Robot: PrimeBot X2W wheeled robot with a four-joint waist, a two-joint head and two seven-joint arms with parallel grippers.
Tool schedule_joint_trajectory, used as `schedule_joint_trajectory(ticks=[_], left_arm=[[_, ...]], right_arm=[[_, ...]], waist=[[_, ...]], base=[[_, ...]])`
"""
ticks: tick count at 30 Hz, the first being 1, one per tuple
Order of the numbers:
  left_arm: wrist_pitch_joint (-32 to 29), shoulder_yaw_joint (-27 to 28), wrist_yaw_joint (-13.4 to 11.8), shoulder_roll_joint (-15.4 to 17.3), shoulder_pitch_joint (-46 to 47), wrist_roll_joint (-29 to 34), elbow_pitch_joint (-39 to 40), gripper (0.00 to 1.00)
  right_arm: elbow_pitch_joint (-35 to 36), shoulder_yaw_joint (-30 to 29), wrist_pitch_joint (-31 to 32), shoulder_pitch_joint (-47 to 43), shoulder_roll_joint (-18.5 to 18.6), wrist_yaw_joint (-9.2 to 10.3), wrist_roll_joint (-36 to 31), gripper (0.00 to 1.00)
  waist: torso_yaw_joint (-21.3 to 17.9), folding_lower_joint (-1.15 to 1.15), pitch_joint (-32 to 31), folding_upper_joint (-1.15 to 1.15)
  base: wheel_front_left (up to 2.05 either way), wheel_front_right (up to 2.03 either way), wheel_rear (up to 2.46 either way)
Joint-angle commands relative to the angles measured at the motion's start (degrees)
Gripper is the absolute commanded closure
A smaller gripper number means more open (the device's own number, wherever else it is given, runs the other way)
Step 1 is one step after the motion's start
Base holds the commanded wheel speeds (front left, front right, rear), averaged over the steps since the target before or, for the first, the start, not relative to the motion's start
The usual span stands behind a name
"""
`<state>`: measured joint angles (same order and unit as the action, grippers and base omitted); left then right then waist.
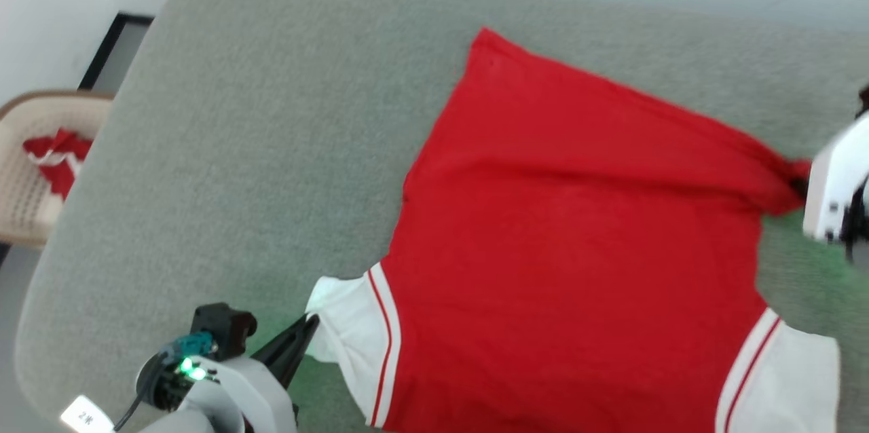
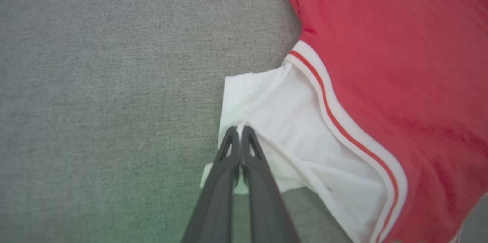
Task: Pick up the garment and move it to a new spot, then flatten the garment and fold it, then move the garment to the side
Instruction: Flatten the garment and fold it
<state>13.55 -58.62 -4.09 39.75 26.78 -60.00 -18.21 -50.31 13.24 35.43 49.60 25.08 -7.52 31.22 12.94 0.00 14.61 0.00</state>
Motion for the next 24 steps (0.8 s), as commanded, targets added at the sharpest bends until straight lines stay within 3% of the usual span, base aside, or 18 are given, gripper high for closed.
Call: schedule_joint_trajectory(ticks=[1,10,17,24], left_arm=[[-0.1,0.1,-0.6,0.8,-1.4,-0.4,0.6,1.0],[-0.5,0.0,-2.7,3.3,-4.5,-1.6,4.1,1.0],[-0.9,-0.1,-3.7,4.1,-5.5,-1.8,6.0,1.0],[-1.1,-0.3,-3.9,3.9,-5.6,-1.8,6.6,1.0]], right_arm=[[3.2,0.8,0.3,-4.3,0.8,0.06,2.2,1.0],[18.2,-3.8,1.0,-23.2,4.6,0.06,10.0,1.0],[25.4,-9.0,1.8,-35.2,2.4,0.06,8.8,1.0],[27.0,-11.7,2.3,-41.8,-0.7,0.07,6.8,1.0]], waist=[[-3.6,0.0,-3.9,0.0],[-6.1,0.0,-6.6,0.0],[-7.4,0.0,-7.4,0.0],[-7.7,0.0,-7.8,0.0]], base=[[0.0,0.0,0.0],[0.0,0.0,0.0],[0.0,0.0,0.0],[0.0,0.0,0.0]])
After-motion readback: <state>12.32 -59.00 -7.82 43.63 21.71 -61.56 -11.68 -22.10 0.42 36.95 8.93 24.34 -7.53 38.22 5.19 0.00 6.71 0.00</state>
